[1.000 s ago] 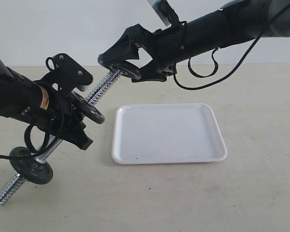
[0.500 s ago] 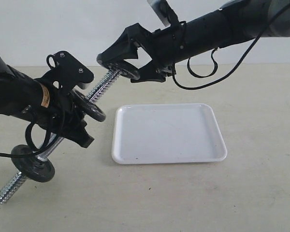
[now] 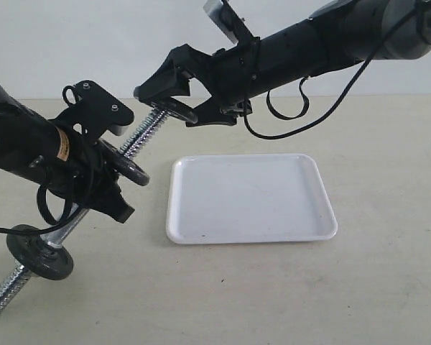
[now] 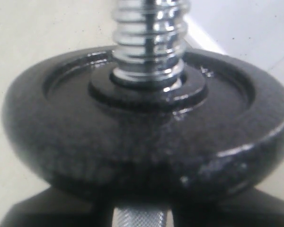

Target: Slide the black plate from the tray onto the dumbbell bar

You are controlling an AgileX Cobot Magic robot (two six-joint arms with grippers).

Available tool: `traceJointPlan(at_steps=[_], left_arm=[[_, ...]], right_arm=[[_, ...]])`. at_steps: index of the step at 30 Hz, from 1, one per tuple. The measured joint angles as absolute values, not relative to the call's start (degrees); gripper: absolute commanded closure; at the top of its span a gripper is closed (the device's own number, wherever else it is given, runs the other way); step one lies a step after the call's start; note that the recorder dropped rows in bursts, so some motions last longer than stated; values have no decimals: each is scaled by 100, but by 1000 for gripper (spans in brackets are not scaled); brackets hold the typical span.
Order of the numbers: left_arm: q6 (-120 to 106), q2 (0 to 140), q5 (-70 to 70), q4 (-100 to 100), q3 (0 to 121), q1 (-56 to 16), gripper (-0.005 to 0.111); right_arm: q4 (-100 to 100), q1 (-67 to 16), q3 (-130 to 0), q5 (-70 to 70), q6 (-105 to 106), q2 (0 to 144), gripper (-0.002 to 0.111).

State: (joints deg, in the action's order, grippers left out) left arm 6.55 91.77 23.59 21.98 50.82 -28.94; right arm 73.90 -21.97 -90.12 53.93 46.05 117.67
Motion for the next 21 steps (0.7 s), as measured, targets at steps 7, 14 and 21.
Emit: traceJointPlan(at_steps=[7, 14, 21], left_arm=[[655, 9177, 2363, 2186, 5082, -2894, 102], [532, 9177, 2374, 2106, 5082, -2894, 102], [344, 9177, 2420, 1968, 5091, -2894, 102]], right_arm=[[7390, -2199, -9012, 5429, 4595, 11767, 108], [7373, -2199, -9012, 5488, 4595, 11767, 108], [7353, -2175, -9012, 5678, 4595, 11767, 108]])
